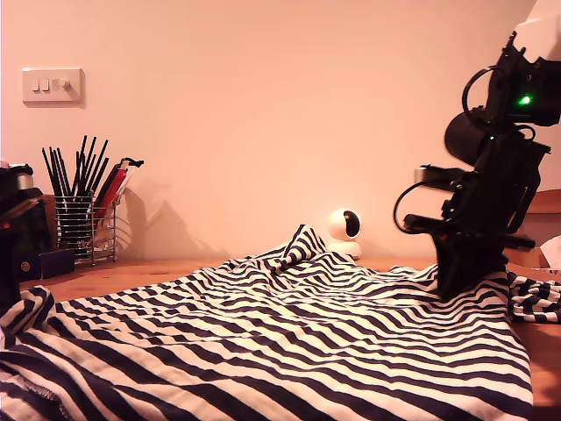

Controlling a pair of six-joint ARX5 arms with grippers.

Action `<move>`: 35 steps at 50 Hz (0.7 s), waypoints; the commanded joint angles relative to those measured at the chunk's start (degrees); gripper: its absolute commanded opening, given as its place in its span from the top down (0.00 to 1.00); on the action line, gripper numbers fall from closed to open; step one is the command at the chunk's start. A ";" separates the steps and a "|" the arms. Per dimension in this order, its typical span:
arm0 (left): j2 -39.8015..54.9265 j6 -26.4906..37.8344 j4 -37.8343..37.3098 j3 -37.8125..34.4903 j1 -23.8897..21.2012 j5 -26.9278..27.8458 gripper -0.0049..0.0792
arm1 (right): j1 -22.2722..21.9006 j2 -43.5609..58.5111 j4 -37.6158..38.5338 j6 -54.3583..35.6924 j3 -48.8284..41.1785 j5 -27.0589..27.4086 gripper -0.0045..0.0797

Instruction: Fold the t-shirt in front of you. After folding it, place it to the right side.

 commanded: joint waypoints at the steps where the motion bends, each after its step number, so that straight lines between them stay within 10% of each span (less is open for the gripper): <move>1: 1.62 -0.17 -0.72 0.33 -0.13 0.20 0.96 | 0.33 3.23 1.03 -0.59 1.25 0.59 0.96; 35: 1.53 -0.24 -2.93 0.33 -0.13 0.17 0.96 | 5.42 23.39 -1.49 -6.05 25.35 4.26 0.96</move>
